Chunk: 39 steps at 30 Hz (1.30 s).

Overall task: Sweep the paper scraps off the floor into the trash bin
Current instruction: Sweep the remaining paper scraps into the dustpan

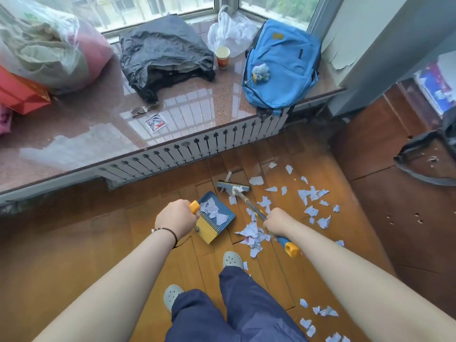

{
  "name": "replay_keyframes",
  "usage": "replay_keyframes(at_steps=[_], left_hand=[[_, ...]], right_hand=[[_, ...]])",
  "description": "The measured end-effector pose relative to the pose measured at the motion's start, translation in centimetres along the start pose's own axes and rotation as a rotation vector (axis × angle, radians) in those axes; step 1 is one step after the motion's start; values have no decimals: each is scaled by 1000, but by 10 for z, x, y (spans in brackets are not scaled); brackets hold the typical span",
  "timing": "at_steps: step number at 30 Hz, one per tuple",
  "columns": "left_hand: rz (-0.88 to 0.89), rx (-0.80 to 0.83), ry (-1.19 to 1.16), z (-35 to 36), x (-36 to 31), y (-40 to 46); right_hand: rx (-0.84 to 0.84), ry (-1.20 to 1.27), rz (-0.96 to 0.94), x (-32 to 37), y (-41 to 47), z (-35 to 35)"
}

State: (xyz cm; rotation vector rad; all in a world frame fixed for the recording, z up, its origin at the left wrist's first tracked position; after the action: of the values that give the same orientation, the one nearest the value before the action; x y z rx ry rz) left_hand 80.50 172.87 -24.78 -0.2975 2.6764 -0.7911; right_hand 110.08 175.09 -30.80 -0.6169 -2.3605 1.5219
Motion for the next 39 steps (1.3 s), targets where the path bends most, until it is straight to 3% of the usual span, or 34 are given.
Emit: replay_keyframes(at_steps=[6,14,24,33,39], left_hand=[[0,-5,-1,2,-1,-4],[-14,-19,-26,6,19,-14],[-12,-9,0,12,23,-13],[7,-14,-14,8,28,-22],[10,-8,-58,13,55,-37]], right_hand=[[0,204,53,-44,-9,-19],[-62,484,143,-16,42,-43],[127,226,65,17,33,59],[254,360,143,-3,-31,31],[183,415,114,-2,-40,24]])
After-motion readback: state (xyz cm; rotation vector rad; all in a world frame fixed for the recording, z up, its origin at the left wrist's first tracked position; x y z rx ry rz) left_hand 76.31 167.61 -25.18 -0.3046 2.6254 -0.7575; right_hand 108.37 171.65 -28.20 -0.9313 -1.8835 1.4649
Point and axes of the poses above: each hand's wrist, its own y-axis towards the middle knuckle, its own z-axis out of the palm, x = y × z, the point moved 10 cm from there along y, towards the middle knuckle, and after that the axes turned 13 degrees about z, right-handed, at the moved point
